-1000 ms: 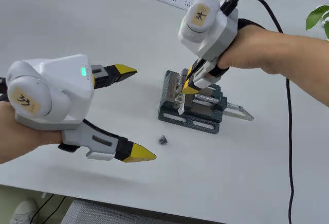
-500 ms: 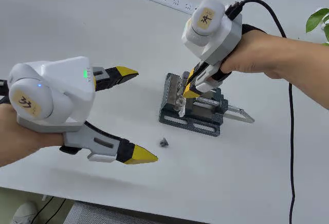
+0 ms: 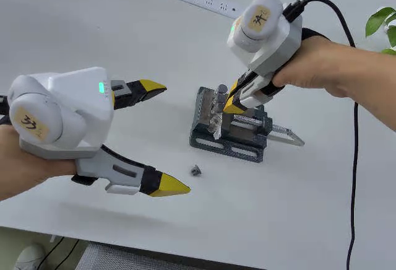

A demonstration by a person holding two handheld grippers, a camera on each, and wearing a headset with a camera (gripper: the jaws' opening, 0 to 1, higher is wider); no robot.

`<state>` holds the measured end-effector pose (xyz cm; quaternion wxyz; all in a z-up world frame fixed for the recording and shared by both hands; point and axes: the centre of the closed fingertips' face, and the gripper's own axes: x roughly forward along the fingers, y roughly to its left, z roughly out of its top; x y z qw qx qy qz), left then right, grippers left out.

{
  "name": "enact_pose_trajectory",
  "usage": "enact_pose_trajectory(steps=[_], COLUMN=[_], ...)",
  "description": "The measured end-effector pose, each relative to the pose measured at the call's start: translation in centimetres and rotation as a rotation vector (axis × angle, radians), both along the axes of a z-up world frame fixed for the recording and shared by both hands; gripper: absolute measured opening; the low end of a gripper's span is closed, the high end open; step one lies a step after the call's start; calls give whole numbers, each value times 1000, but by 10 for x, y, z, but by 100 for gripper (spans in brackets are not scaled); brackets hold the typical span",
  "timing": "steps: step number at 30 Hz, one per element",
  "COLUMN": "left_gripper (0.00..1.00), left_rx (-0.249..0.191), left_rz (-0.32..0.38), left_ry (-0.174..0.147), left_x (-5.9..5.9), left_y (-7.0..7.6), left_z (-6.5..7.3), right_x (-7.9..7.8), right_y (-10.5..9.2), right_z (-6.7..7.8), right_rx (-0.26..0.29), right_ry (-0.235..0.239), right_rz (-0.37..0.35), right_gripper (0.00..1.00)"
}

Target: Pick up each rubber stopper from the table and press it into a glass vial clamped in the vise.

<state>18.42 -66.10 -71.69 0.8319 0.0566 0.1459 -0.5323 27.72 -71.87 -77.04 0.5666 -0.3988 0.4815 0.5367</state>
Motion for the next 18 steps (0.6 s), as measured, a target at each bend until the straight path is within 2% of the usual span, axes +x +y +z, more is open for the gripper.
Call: enact_pose_trajectory(steps=[6, 18], left_gripper=[96, 96], left_rx=[-3, -2], left_rz=[-3, 1], left_ry=[2, 8], left_x=[-1, 0], left_y=[-1, 0], left_z=[0, -2], right_x=[1, 1], right_y=[4, 6], right_z=[-2, -10], right_rx=[16, 17], right_ry=[2, 15], right_rz=[4, 11], right_gripper=[0, 0])
